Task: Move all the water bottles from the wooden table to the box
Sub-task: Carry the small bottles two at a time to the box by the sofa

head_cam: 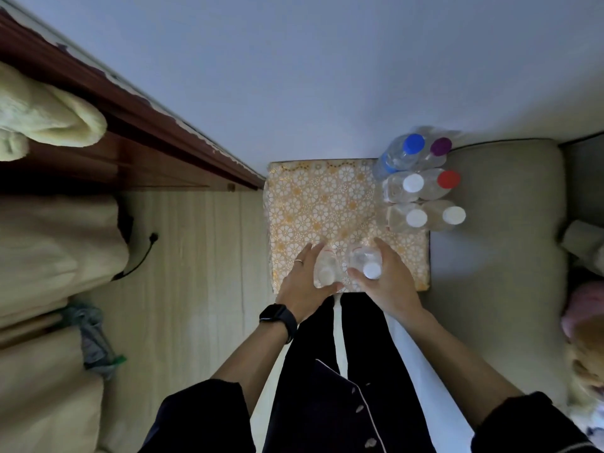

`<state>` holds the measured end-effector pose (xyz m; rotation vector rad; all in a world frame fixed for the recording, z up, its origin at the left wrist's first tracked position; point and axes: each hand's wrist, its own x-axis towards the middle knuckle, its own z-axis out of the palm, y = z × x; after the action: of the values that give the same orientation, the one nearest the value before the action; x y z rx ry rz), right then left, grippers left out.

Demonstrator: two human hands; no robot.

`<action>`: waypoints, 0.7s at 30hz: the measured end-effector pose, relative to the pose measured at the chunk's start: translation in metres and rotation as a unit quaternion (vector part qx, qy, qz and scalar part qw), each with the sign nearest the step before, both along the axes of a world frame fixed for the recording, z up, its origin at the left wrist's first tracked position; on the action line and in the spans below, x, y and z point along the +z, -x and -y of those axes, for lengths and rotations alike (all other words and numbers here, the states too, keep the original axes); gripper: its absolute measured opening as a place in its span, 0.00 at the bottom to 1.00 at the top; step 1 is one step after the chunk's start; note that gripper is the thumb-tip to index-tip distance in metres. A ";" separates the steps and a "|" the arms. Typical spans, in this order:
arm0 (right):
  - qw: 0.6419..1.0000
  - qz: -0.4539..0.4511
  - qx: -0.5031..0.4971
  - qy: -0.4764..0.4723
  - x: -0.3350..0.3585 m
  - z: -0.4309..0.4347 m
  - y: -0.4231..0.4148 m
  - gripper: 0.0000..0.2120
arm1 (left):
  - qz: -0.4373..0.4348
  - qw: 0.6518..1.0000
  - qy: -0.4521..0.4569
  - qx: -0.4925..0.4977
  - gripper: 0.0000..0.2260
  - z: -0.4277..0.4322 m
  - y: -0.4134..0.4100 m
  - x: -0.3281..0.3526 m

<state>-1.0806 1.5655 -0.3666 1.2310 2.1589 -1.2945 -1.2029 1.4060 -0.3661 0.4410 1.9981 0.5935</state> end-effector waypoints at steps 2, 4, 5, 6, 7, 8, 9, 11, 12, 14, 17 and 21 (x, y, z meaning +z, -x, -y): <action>0.998 0.003 0.040 -0.043 0.006 -0.006 -0.005 0.40 | -0.021 1.000 -0.005 -0.008 0.40 0.003 -0.002 0.004; 0.992 0.015 0.086 -0.095 0.013 -0.012 -0.010 0.35 | -0.070 0.997 -0.006 -0.026 0.31 0.004 -0.004 0.004; 0.988 0.028 0.112 -0.107 0.016 -0.014 -0.012 0.32 | -0.095 0.995 -0.003 -0.034 0.27 0.004 -0.004 0.004; 0.984 0.044 0.136 -0.107 0.018 -0.016 -0.011 0.28 | -0.111 0.993 0.004 -0.043 0.24 0.003 -0.005 0.004; 0.981 0.057 0.155 -0.104 0.019 -0.016 -0.010 0.25 | -0.119 0.991 0.013 -0.054 0.25 0.001 -0.004 0.004; 0.978 0.058 0.168 -0.105 0.020 -0.017 -0.008 0.22 | -0.122 0.991 0.017 -0.061 0.25 -0.001 -0.003 0.003; 0.977 0.050 0.176 -0.112 0.021 -0.017 -0.006 0.21 | -0.122 0.991 0.016 -0.058 0.25 -0.005 -0.001 0.004; 0.976 0.026 0.171 -0.134 0.025 -0.023 0.004 0.20 | -0.123 0.992 0.003 -0.032 0.21 -0.016 0.009 0.006; 0.976 0.015 0.168 -0.140 0.028 -0.028 0.011 0.19 | -0.124 0.992 -0.009 -0.022 0.20 -0.022 0.016 0.007; 0.974 -0.004 0.171 -0.151 0.035 -0.040 0.026 0.18 | -0.129 0.991 -0.032 -0.017 0.18 -0.038 0.031 0.010; 0.965 -0.029 0.184 -0.184 0.045 -0.058 0.052 0.17 | -0.146 0.987 -0.059 -0.026 0.19 -0.064 0.054 0.008; 0.947 -0.032 0.208 -0.241 0.049 -0.084 0.093 0.19 | -0.170 0.982 -0.078 -0.010 0.17 -0.101 0.088 0.002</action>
<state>-1.1735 1.6495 -0.3174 0.8114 2.6918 -0.6609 -1.2904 1.5069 -0.3643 0.6956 2.2747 0.7029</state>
